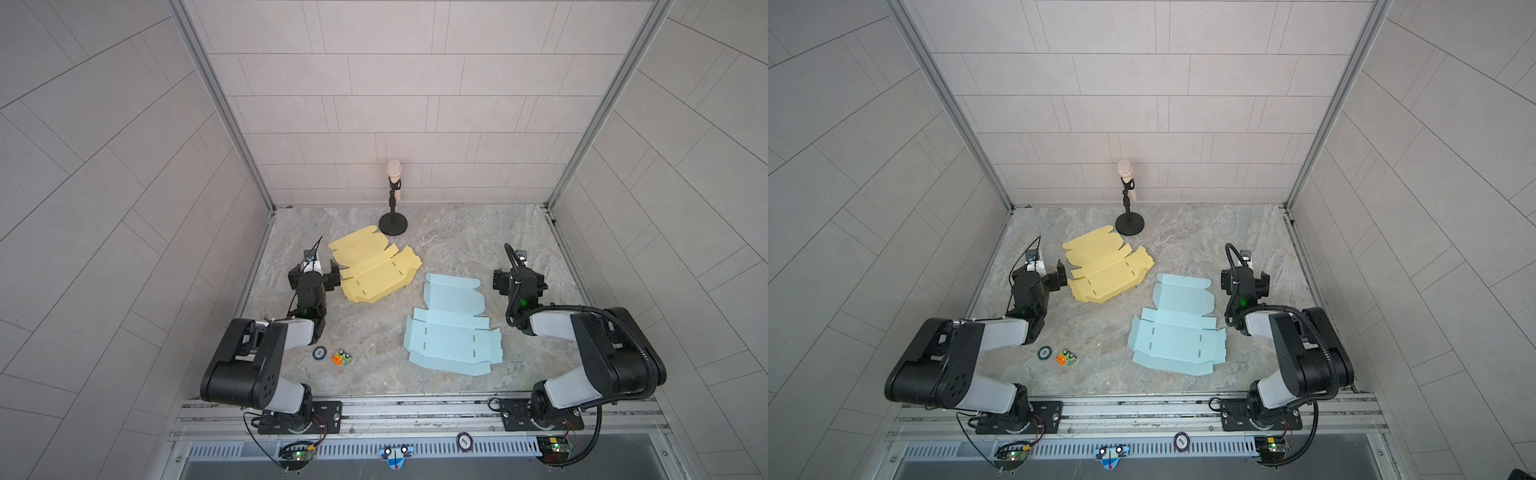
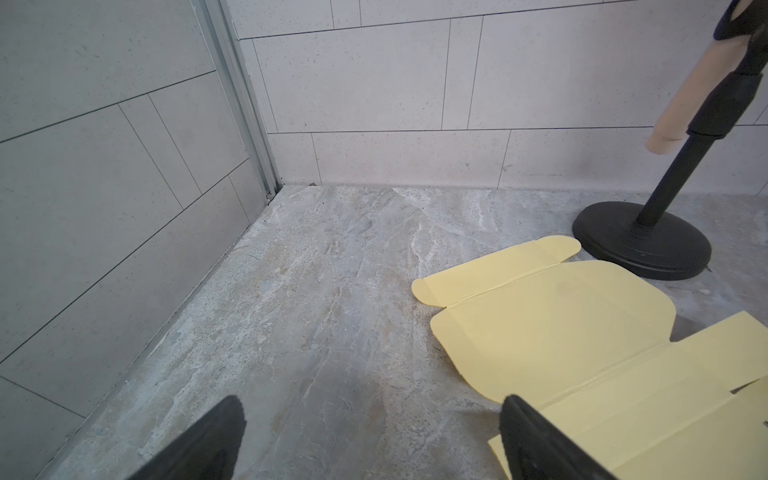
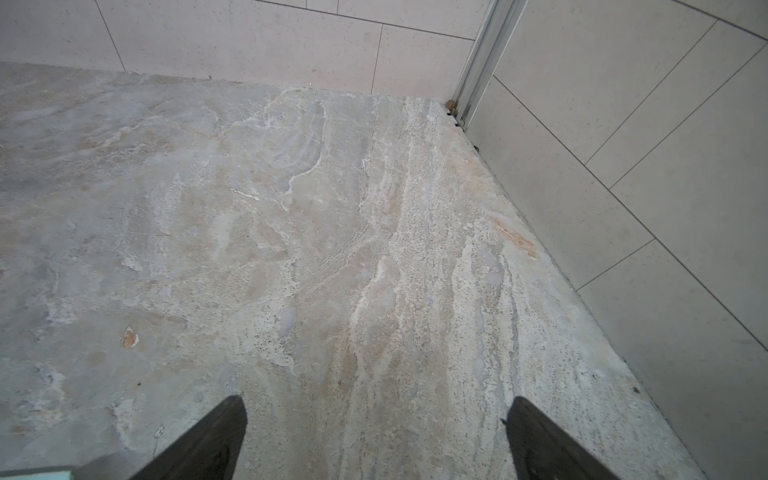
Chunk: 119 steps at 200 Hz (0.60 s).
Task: Fold the paper box
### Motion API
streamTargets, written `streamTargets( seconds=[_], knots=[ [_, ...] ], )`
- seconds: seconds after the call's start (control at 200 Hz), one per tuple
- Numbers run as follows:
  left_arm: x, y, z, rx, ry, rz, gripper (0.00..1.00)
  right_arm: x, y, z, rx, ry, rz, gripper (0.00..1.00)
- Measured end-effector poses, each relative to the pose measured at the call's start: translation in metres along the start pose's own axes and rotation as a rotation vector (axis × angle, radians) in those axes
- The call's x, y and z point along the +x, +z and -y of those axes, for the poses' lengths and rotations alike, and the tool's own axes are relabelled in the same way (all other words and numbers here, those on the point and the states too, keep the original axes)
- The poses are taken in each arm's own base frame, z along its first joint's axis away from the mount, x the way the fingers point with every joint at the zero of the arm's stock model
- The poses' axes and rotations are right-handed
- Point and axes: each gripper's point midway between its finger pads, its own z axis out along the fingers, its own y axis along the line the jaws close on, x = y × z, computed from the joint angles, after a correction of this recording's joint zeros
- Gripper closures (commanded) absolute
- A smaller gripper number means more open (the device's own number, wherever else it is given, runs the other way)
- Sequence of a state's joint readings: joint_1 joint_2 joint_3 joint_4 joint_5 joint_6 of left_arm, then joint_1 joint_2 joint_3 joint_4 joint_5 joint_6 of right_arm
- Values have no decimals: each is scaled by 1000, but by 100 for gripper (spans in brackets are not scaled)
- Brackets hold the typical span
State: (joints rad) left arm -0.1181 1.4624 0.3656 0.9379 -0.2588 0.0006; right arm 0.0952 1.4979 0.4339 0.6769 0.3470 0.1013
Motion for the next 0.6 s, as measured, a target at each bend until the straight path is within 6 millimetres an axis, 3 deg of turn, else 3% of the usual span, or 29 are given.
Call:
streamTargets(
  seconds=[0.39,0.596],
  knots=[
    [-5,-5,-2,0,1,-1,0,-2,-1,-3,-18,-8,-10,1],
    [-26,-22,-2,10,-5,17,0,-31,-20,1,-36,-3,20,1]
  ],
)
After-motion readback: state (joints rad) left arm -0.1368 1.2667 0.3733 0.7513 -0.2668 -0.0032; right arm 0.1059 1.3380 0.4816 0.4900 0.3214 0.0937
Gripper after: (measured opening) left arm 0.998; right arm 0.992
